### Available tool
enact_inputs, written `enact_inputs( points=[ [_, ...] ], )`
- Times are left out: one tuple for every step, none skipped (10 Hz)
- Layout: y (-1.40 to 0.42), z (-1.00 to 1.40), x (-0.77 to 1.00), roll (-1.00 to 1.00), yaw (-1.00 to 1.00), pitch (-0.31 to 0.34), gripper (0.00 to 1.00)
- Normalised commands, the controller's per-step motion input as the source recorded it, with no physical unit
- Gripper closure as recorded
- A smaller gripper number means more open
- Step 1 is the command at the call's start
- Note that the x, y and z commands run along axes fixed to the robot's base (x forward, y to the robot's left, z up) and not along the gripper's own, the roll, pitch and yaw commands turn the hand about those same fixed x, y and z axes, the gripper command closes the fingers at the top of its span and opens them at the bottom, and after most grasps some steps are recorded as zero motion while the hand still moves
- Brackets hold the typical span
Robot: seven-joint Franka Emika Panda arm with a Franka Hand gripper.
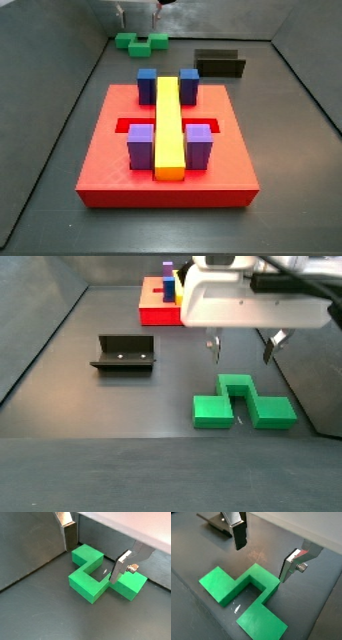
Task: Pick up the green object. Move up. Place the green object on the fixture. Regrasp the green object. Move to above the board. Insert the green object.
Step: Pick up the green object.
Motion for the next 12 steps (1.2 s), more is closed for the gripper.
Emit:
enact_inputs(
  points=[
    [0.09, -0.30, 0.00, -0.25, 0.04, -0.133, 0.00],
    [0.03, -0.26, 0.00, -0.24, 0.00, -0.137, 0.00],
    [0.00, -0.30, 0.00, -0.21, 0.00, -0.127, 0.00],
    [0.00, -0.31, 0.00, -0.21, -0.08, -0.174, 0.00],
    [0.00, -0.37, 0.03, -0.21, -0.06, -0.160, 0.00],
    [0.03, -0.44, 0.11, -0.20, -0.06, -0.147, 0.00],
    [0.05, -0.43, 0.03, -0.21, -0.02, -0.171, 0.00],
    [0.05, -0.44, 0.12, -0.23, 0.00, -0.149, 0.00],
    [0.00, -0.44, 0.10, -0.23, 0.00, -0.166, 0.00],
    [0.01, -0.40, 0.02, -0.25, 0.00, -0.186, 0.00],
    [0.03, -0.37, 0.03, -0.33, 0.00, -0.177, 0.00],
    [0.05, -0.39, 0.00, -0.31, 0.00, -0.196, 0.00]
  ],
)
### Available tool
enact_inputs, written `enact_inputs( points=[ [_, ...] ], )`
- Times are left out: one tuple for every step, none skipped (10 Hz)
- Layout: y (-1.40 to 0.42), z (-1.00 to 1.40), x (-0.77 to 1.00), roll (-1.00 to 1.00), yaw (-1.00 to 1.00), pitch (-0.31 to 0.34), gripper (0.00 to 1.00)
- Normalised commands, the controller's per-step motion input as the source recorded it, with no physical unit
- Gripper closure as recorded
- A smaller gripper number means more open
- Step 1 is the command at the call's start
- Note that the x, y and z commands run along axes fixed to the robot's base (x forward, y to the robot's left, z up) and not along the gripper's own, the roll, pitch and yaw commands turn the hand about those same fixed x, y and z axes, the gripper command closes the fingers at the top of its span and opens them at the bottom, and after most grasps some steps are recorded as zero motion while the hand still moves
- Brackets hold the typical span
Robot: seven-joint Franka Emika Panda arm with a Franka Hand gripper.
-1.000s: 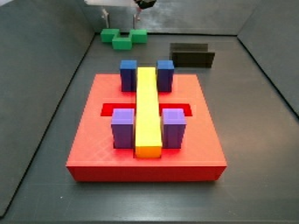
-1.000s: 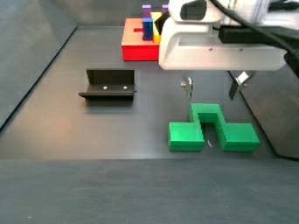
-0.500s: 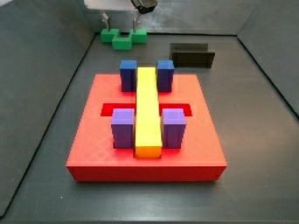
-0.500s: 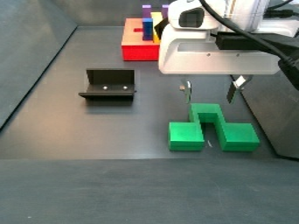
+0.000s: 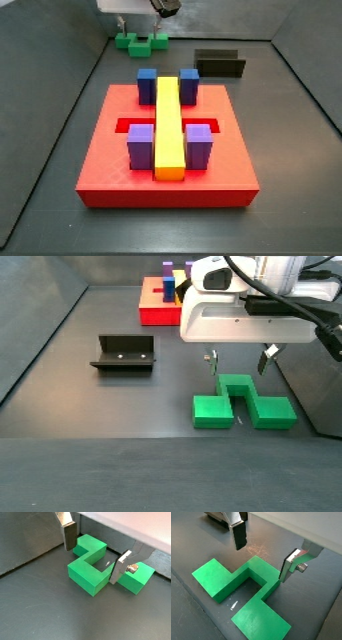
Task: Pick up the green object. Move up. Place the green object on the fixture. Regrasp the green object. Move to above the board. Insert the green object.
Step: Pick up the green object.
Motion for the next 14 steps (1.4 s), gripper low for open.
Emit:
enact_inputs(
  points=[
    [0.05, -0.49, 0.00, -0.24, 0.00, -0.194, 0.00],
    [0.00, -0.57, 0.05, -0.24, -0.05, -0.184, 0.00],
    [0.01, -0.61, 0.02, -0.22, -0.08, -0.186, 0.00],
    [0.05, -0.67, 0.02, -0.18, -0.11, -0.183, 0.00],
    [0.11, -0.78, 0.05, -0.11, -0.10, -0.164, 0.00],
    [0.17, -0.94, 0.01, -0.02, -0.13, -0.120, 0.00],
    [0.17, -1.00, 0.00, 0.00, -0.11, -0.090, 0.00],
    [0.14, -0.99, 0.05, -0.01, -0.11, -0.103, 0.00],
    [0.02, -0.82, 0.09, -0.12, -0.09, -0.150, 0.00],
    [-0.05, -0.56, 0.09, -0.25, -0.07, -0.186, 0.00],
    [-0.10, -0.44, 0.09, -0.31, -0.07, -0.196, 0.00],
    [-0.14, -0.39, 0.11, -0.33, -0.06, -0.204, 0.00],
    [-0.02, -0.53, 0.06, -0.27, -0.06, -0.180, 0.00],
    [0.00, -0.59, 0.03, -0.25, -0.06, -0.161, 0.00]
  ],
)
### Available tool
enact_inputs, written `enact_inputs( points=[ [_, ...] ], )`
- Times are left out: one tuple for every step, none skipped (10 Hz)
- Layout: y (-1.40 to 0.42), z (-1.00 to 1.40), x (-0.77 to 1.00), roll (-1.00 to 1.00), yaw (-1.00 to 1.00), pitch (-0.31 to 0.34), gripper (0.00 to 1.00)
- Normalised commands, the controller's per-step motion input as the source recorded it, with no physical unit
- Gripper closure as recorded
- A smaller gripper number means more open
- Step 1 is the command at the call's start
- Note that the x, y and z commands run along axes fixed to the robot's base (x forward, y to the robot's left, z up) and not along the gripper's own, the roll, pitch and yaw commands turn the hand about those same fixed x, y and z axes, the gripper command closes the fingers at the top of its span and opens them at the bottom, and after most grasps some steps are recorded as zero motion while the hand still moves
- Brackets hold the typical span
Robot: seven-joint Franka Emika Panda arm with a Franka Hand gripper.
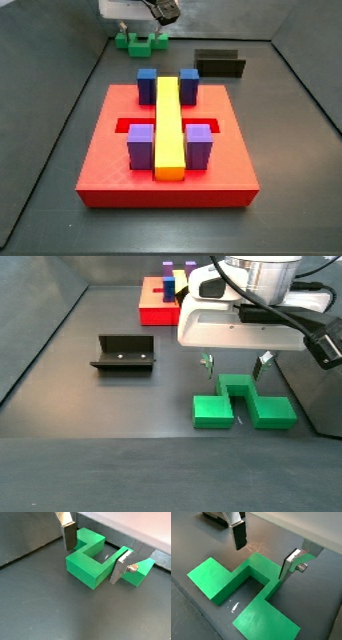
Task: Pick up the green object. Move up. Place the green object on the fixture. Regrasp the green object. Move to above the board. Insert the green object.
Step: Pick up the green object.
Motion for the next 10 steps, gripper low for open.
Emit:
enact_inputs(
  points=[
    [0.10, -0.67, 0.00, -0.22, -0.06, -0.139, 0.00],
    [0.10, -0.67, 0.00, -0.23, -0.05, -0.141, 0.00],
    [0.11, -0.67, 0.03, -0.23, -0.03, -0.147, 0.00],
    [0.15, -0.71, 0.03, -0.21, -0.02, -0.139, 0.00],
    [0.15, -0.70, 0.04, -0.21, -0.01, -0.141, 0.00],
    [0.13, -0.70, 0.04, -0.22, -0.02, -0.146, 0.00],
    [0.09, -0.63, 0.06, -0.25, -0.02, -0.160, 0.00],
    [0.00, -0.51, 0.07, -0.30, -0.02, -0.187, 0.00],
    [0.00, -0.51, 0.06, -0.29, -0.04, -0.190, 0.00],
    [0.00, -0.53, 0.04, -0.28, -0.06, -0.190, 0.00]
  ],
)
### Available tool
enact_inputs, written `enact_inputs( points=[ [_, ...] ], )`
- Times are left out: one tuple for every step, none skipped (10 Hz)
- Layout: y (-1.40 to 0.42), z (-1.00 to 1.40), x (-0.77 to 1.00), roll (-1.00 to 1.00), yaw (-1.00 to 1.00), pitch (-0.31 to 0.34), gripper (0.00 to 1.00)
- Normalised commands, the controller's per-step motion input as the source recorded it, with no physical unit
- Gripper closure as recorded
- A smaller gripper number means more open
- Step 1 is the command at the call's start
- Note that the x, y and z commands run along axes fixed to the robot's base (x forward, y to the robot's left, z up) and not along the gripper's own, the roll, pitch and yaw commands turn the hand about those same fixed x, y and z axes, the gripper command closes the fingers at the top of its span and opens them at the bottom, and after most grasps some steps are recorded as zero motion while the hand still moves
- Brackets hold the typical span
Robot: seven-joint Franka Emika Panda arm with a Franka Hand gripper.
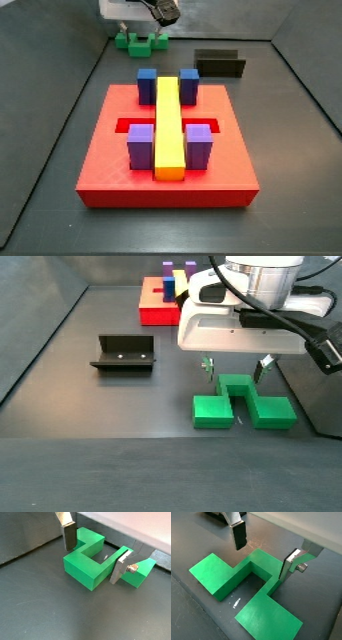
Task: Pick up the green object. Move up. Place the green object on the fixture. Regrasp the green object. Move to above the board. Insert the green object.
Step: Pick up the green object.
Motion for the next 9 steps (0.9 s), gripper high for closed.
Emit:
enact_inputs(
  points=[
    [0.00, -0.67, 0.04, -0.22, -0.07, -0.164, 0.00],
    [0.00, -0.82, 0.05, -0.14, -0.09, -0.139, 0.00],
    [0.00, -0.89, 0.05, -0.10, -0.09, -0.126, 0.00],
    [0.00, -0.97, 0.09, -0.05, -0.07, -0.111, 0.00],
    [0.00, -1.00, 0.12, -0.02, -0.07, -0.104, 0.00],
    [0.00, -1.00, 0.14, 0.00, -0.07, -0.089, 0.00],
    [0.00, -1.00, 0.15, 0.00, -0.06, -0.079, 0.00],
    [0.00, -1.00, 0.14, 0.00, -0.06, -0.076, 0.00],
    [0.00, -1.00, 0.14, 0.00, -0.06, -0.076, 0.00]
  ],
)
